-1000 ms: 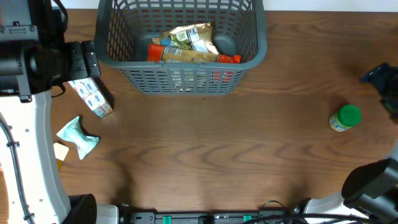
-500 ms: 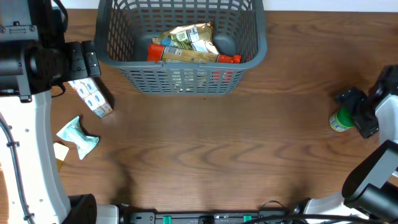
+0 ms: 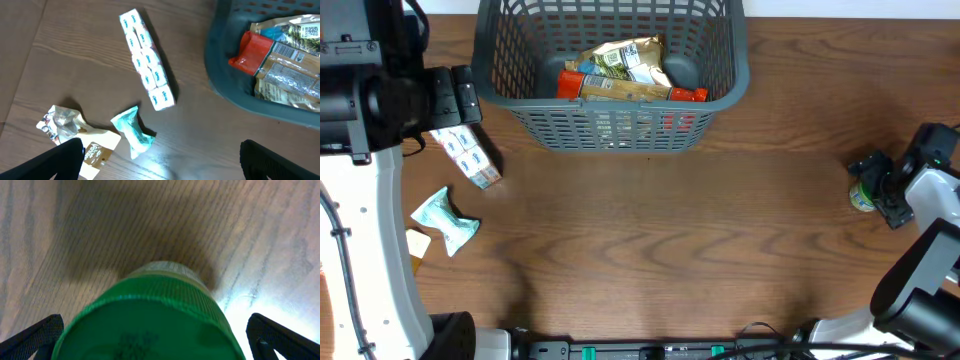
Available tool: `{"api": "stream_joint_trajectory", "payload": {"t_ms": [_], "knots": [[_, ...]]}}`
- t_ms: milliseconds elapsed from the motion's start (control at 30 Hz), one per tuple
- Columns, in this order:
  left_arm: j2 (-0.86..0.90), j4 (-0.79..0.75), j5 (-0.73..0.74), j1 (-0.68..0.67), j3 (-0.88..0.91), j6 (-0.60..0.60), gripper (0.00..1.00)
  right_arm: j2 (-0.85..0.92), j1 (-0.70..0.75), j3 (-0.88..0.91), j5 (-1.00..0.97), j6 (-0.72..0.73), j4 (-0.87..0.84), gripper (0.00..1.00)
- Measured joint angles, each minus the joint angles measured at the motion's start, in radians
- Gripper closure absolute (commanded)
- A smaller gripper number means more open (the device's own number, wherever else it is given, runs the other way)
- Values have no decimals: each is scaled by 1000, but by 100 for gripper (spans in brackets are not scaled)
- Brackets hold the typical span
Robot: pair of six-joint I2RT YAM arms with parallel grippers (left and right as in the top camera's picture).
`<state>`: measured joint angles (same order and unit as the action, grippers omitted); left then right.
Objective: Pack container
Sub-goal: 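Move the right gripper down and grasp the green-lidded jar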
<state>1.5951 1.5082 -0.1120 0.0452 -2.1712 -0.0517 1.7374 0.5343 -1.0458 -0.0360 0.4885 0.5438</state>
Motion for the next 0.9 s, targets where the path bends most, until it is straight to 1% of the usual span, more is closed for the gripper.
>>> {"api": "stream_joint_trajectory", "payload": {"t_ms": [100,200,267,400,467,533,667,700,733,767,800,900], "knots": [[0,0,0,0,0,0,1,20,0,0,0,-4,-16,3],[0,0,0,0,0,0,1,40,0,0,1,-11,-24,8],[0,0,0,0,0,0,1,48,0,0,0,-22,-29,15],[0,0,0,0,0,0,1,53,0,0,0,-29,-30,26],[0,0,0,0,0,0,1,54,0,0,0,-32,-30,36],[0,0,0,0,0,0,1,53,0,0,-1,-35,-31,51],[0,0,0,0,0,0,1,53,0,0,-6,-37,-32,74],[0,0,0,0,0,0,1,53,0,0,-6,-38,-32,81],[0,0,0,0,0,0,1,53,0,0,-6,-42,-31,92],[0,0,0,0,0,0,1,53,0,0,-5,-46,-31,96],[0,0,0,0,0,0,1,53,0,0,-4,-52,-29,99],[0,0,0,0,0,0,1,51,-1,-3,4,-72,-14,99]]}}
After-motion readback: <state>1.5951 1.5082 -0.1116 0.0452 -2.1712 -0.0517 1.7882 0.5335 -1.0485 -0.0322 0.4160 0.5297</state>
